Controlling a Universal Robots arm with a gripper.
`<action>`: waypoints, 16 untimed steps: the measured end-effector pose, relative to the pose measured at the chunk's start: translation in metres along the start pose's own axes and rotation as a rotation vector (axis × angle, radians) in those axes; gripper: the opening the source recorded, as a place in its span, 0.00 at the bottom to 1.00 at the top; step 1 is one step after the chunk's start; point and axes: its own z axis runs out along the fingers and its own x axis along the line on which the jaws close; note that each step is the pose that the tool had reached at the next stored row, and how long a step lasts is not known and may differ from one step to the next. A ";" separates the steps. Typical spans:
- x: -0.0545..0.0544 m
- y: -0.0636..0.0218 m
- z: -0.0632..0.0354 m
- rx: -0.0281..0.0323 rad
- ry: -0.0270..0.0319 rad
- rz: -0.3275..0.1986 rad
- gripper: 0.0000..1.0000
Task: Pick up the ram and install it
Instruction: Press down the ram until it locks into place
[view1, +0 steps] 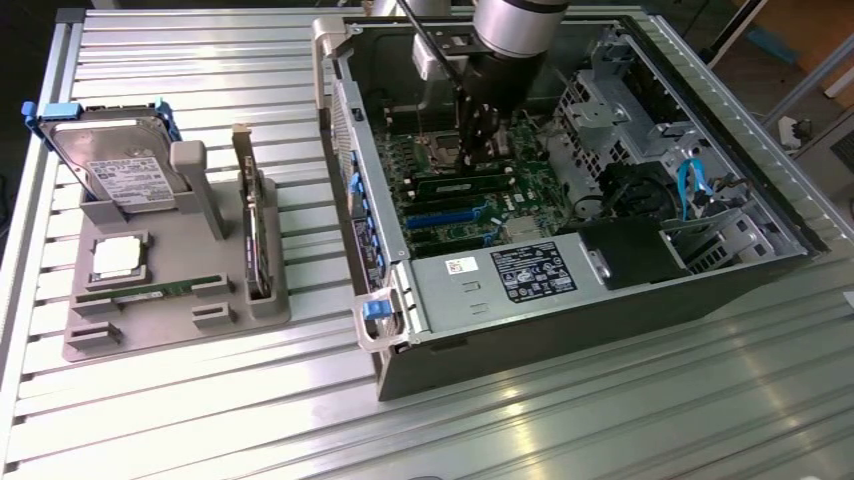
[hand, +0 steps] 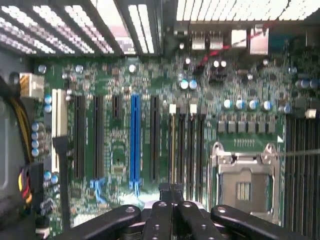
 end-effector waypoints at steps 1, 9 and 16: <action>0.000 0.0134 0.0007 0.0005 -0.0001 0.000 0.11; -0.001 0.0455 0.0023 0.0008 0.0000 0.000 0.11; -0.001 0.0454 0.0072 0.0009 -0.0002 0.000 0.11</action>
